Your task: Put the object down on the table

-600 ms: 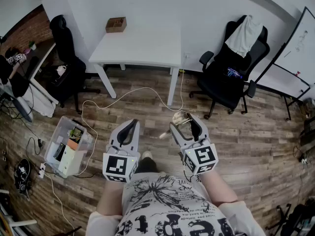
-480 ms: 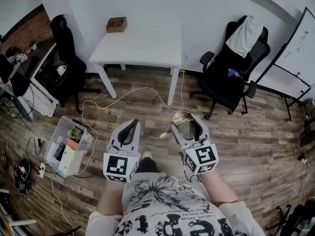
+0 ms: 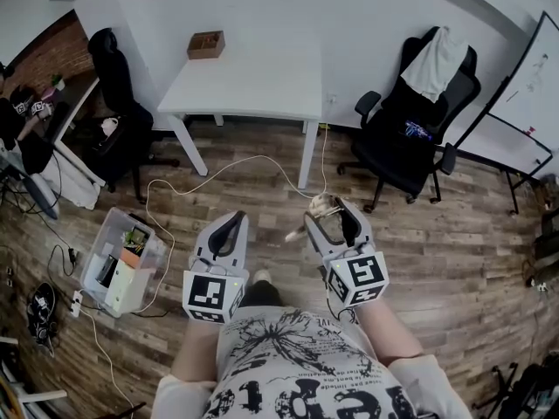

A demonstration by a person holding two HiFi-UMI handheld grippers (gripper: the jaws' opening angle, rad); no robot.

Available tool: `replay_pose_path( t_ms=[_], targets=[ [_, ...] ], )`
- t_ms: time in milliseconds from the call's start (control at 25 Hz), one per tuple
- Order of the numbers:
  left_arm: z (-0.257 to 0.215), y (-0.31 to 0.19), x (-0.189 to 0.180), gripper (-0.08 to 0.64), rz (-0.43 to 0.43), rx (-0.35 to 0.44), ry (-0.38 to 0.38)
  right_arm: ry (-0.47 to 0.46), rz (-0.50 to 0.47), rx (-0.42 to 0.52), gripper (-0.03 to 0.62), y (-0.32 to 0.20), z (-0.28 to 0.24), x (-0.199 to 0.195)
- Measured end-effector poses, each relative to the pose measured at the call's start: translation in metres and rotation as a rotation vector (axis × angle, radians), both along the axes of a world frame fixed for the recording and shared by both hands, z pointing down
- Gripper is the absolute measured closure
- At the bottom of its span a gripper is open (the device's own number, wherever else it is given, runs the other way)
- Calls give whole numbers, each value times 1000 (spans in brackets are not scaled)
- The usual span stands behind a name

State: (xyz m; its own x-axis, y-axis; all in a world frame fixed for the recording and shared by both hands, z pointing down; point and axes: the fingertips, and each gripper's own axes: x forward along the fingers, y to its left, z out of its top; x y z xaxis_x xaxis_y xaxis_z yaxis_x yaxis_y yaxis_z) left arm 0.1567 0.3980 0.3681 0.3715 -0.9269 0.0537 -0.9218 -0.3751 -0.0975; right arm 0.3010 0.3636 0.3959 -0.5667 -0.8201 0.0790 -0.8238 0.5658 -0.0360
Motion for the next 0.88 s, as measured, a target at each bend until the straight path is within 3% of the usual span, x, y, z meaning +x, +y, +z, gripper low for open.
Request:
replay_pose_path(
  t_ms=[440,880],
  targets=[
    [17,-37,-27,548,-27,-30,-4,8,-24,-39,313,-41,15,-25],
    [23,-163,-120,548,-21,-39,-8,18,-1,-69,313,-170,21,-106]
  ],
)
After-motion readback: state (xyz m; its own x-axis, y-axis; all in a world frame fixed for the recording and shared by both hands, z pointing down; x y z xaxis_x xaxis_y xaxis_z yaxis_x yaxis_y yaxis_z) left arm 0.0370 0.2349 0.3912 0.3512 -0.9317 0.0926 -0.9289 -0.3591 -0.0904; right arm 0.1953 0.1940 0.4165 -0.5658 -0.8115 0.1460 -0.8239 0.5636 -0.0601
